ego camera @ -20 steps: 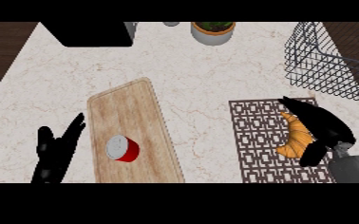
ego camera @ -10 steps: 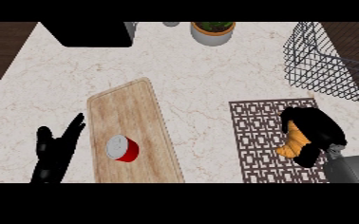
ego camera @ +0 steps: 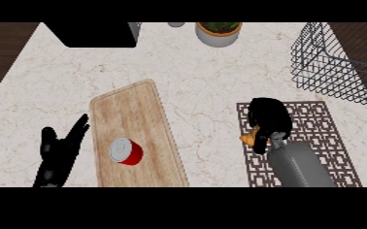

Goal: Pick the croissant from the placemat and place it in the basket

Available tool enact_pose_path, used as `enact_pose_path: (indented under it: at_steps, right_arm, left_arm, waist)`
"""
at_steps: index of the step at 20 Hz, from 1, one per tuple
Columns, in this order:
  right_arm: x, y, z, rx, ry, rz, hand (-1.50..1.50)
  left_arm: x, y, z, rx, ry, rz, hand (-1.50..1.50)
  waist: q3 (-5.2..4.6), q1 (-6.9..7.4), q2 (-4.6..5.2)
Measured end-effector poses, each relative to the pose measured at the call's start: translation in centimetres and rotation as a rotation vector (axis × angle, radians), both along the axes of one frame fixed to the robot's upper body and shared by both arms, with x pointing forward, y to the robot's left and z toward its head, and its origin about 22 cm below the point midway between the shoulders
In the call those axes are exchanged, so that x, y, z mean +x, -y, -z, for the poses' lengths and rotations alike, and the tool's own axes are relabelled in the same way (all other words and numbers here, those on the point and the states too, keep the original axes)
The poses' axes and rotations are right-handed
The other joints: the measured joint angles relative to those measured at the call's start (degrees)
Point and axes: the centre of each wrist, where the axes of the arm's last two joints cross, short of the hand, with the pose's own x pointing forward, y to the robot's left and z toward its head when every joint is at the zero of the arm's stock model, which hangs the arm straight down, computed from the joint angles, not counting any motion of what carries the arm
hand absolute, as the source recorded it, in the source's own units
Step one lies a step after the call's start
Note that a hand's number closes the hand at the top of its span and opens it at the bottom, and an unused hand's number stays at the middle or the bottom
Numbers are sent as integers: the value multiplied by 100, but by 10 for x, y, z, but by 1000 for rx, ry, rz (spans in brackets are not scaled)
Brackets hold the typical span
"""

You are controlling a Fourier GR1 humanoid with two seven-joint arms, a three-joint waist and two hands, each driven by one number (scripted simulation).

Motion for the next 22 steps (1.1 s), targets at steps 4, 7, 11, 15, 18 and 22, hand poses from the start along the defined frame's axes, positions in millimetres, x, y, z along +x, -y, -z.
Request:
enact_pose_path:
  at_steps: [4, 7, 11, 15, 18, 22]
  right_arm:
    - [5, -40, -4, -4, 70, 53, 150]
    - [9, -53, -23, 66, 172, 97, 150]
    - [18, -47, -69, 365, 382, 195, 150]
    - [11, -48, -115, 569, 606, 247, 150]
    - [4, -43, -157, 647, 718, 284, 150]
    - [2, -21, -203, 654, 810, 370, 150]
  left_arm:
    - [0, -1, -2, 0, -13, -4, 0]
    - [-4, -1, 1, 2, 2, -4, 0]
    - [-5, -2, 1, 5, -4, -10, 0]
    - [-6, -3, 1, 2, -5, -19, 0]
    - [-5, -4, 1, -2, -11, -25, 0]
    - [-5, -8, 0, -10, -9, -19, 0]
  waist:
    - [17, -8, 17]
    - [35, -16, 20]
    - [52, -44, 11]
    - [47, -81, -4]
    - [40, -111, -4]
    - [42, -99, 2]
